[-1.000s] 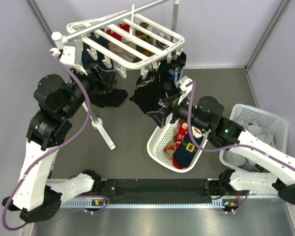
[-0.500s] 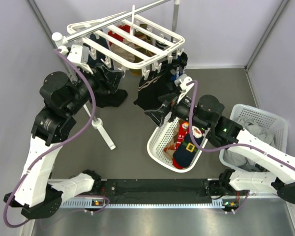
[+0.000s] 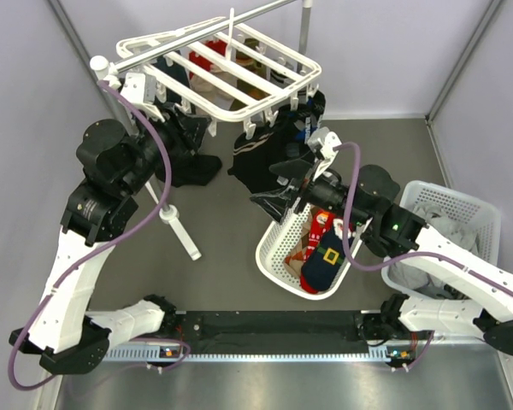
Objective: Clip the socks to the hanger
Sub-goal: Open the clamp at the hanger.
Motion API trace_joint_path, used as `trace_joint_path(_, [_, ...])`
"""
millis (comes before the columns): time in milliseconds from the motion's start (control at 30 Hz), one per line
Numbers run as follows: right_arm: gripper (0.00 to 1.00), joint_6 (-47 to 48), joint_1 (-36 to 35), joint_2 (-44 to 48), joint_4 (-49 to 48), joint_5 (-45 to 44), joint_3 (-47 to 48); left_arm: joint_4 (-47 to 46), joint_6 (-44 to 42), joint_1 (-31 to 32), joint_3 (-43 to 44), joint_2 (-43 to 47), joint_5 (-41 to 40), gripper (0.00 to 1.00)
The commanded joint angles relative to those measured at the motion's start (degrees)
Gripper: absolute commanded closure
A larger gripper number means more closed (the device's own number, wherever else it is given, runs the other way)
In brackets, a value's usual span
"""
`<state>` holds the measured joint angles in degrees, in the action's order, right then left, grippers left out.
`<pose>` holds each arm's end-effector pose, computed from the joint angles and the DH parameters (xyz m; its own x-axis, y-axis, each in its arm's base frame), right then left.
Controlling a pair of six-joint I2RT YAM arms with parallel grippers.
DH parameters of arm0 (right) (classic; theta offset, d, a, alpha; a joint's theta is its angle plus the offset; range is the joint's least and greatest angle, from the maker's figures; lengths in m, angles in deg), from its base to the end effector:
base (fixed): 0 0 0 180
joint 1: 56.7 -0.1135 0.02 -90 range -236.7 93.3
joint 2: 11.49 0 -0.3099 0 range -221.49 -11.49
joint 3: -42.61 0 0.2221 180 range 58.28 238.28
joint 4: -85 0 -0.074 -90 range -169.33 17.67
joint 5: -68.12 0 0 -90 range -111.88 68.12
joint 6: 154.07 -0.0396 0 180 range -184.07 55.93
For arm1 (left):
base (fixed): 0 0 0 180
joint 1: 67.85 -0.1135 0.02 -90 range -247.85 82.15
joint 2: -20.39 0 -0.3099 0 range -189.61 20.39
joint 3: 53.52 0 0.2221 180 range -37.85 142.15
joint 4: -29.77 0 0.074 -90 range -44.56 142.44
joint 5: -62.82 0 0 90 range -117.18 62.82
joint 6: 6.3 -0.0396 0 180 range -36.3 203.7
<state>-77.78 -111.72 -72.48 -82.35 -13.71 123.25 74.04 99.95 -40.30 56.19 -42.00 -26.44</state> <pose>0.1050 0.1599 0.4730 -0.1435 0.2041 -0.9684 -0.8830 0.4154 0.2184 0.1242 -0.0654 0.5574 -0.0873 -0.2700 -0.9589 0.4682 0.8385 -0.2788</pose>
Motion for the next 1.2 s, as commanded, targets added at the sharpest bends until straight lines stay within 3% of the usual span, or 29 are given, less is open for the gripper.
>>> trace_joint_path(0, [0.01, 1.15, -1.31, 0.26, -5.41, 2.65, 3.41, -4.96, 0.19, 0.31, -0.17, 0.78, -2.84, 0.56])
trace_joint_path(167, [0.02, 1.67, -1.31, -2.02, -9.71, 3.26, 5.08, -5.13, 0.71, 0.22, -0.26, 0.52, -2.67, 0.7])
trace_joint_path(467, [0.02, 2.2, -1.4, -7.73, -16.21, 6.51, 10.44, -4.43, 0.89, 0.22, -1.58, 1.83, -1.44, 0.81])
trace_joint_path(533, [0.02, 2.46, -1.4, -9.31, -17.45, 7.21, 11.31, -4.6, 0.89, 0.31, -1.67, 1.92, 1.63, 0.89])
trace_joint_path(733, [0.03, 3.08, -1.4, -12.74, -19.47, 8.8, 13.43, -7.24, 1.41, 0.22, -2.02, 1.66, 9.97, 0.99])
trace_joint_path(933, [0.04, 2.65, 0.18, -13.98, -18.59, 8.27, 13.08, -12.24, 2.64, 0.31, -4.21, 1.57, 15.7, 1.0])
trace_joint_path(1167, [0.07, -3.6, 5.71, -14.86, -22.28, 15.82, 11.41, -16.2, 4.58, 0.31, -4.57, 0.52, 20.18, 1.0])
